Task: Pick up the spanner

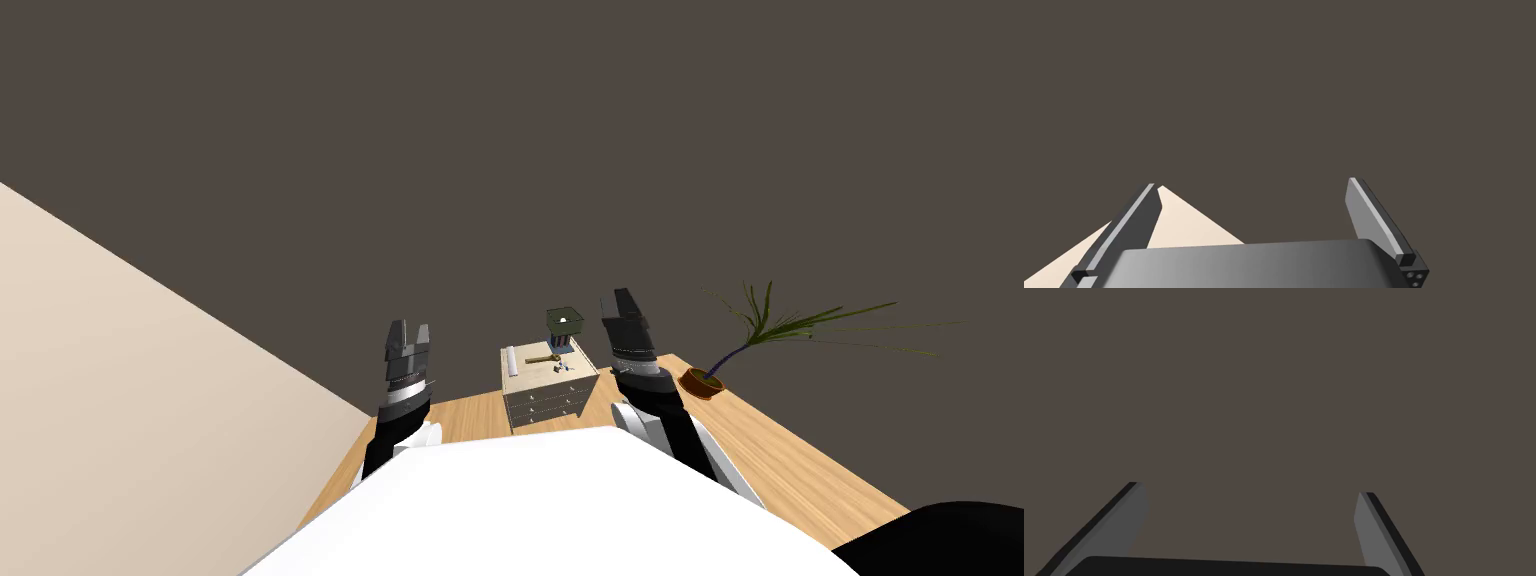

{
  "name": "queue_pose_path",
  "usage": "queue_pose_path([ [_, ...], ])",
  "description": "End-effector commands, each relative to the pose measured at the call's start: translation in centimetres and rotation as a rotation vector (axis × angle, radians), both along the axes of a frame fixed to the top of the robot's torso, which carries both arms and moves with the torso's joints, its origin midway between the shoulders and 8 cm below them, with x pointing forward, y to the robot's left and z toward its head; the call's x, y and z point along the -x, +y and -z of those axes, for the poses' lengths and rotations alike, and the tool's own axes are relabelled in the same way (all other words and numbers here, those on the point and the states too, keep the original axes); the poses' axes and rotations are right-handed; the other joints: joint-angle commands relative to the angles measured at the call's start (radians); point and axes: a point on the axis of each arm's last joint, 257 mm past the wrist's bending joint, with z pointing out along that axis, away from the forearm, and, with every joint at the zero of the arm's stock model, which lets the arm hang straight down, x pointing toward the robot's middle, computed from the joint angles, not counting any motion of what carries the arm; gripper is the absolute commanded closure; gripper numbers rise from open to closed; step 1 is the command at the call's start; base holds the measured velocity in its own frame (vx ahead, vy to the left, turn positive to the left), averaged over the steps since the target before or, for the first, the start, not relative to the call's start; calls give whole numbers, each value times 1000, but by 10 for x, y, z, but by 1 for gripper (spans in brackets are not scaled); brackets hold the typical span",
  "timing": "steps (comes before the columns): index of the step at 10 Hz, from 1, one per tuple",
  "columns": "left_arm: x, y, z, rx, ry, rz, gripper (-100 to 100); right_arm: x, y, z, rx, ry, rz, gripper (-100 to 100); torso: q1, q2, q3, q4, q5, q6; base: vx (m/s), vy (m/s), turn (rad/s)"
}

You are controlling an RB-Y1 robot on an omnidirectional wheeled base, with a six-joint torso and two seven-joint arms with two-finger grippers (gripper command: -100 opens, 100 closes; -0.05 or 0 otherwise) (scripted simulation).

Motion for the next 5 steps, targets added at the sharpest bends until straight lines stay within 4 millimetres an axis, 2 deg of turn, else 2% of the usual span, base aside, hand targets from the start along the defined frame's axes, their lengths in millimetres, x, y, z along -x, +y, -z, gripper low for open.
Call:
queue_pose_path([
  [1,0,0,0,0,0,0,0,-9,7,18,29,55,-25,-100,0,0,0,0,0,0,-12,0,120],
  [3,0,0,0,0,0,0,0,-19,15,45,63,131,-57,-100,-1,1,1,0,0,0,-21,-6,146],
  [5,0,0,0,0,0,0,0,-30,26,83,107,232,-97,-100,-1,1,1,0,0,0,-21,1,185],
])
